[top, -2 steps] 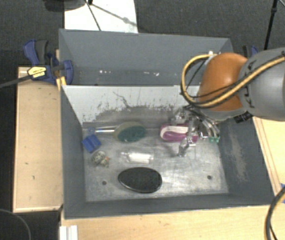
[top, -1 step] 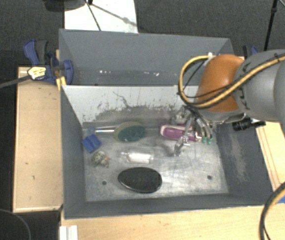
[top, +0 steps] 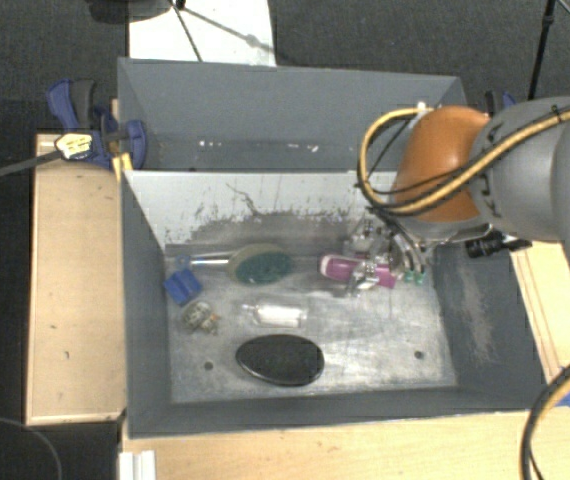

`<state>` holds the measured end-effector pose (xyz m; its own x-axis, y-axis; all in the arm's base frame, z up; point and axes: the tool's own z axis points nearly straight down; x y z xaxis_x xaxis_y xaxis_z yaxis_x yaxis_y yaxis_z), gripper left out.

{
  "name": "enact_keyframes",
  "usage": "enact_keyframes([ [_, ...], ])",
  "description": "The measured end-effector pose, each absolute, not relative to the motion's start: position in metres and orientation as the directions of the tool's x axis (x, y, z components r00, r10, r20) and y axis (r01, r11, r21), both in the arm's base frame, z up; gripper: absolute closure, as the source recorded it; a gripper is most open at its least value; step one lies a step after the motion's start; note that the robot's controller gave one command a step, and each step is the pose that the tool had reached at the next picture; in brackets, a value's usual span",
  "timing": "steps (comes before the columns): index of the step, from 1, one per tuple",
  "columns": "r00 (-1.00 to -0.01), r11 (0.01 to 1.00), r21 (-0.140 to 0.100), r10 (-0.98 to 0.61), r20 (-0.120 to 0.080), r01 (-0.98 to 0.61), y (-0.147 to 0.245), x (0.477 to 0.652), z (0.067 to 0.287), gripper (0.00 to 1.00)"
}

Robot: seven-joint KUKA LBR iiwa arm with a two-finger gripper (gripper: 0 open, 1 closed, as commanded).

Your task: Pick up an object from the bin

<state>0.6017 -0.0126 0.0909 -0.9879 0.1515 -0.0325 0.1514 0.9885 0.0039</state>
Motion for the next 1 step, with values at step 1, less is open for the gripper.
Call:
enact_keyframes([
  [1, -0.999, 0.999, -0.001, 0.041, -0.010, 0.041, -0.0374, 0.5851, 0.2442, 1.00],
])
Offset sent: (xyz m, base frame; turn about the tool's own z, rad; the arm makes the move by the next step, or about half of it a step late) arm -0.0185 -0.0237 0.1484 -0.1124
